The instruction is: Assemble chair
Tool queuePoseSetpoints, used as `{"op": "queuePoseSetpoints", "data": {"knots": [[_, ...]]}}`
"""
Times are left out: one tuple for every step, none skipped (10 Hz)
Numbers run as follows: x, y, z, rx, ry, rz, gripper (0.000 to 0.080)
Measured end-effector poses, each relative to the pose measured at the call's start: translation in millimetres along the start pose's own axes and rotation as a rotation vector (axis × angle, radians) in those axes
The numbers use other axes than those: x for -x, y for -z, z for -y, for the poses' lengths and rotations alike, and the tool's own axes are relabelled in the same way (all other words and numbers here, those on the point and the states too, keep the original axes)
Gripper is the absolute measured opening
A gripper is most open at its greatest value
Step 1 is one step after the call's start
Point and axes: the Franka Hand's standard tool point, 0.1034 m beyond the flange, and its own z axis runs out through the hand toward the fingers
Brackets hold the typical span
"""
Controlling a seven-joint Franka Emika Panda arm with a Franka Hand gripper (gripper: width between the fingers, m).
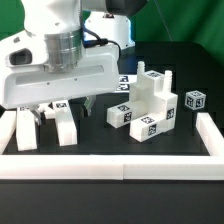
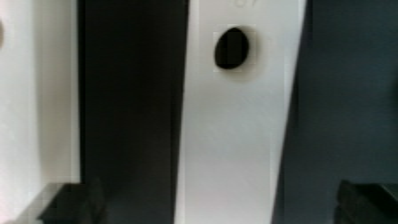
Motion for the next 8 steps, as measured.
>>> {"op": "queuePoseSetpoints", "data": {"knots": [[1.6,-2.4,-0.9,-0.001,-0.003,0.004,0.0649],[2.3,-5.4,-0.1,-0.001,-0.003,0.007,0.0649],[4.4,-10.6,0.1,-0.002,-0.003,0.014,0.0649],[7.1,-14.8,0.8,-0.005,-0.009,0.021,0.0649],[9.6,-17.8,1.7,-0.007,-0.012,0.026,0.0649],[11.1,-19.6,2.7,-0.008,-0.012,0.029,0.0649],[11.5,-20.8,4.1,-0.009,-0.010,0.031,0.0649],[11.2,-21.7,5.5,-0.011,-0.008,0.032,0.0649]]}}
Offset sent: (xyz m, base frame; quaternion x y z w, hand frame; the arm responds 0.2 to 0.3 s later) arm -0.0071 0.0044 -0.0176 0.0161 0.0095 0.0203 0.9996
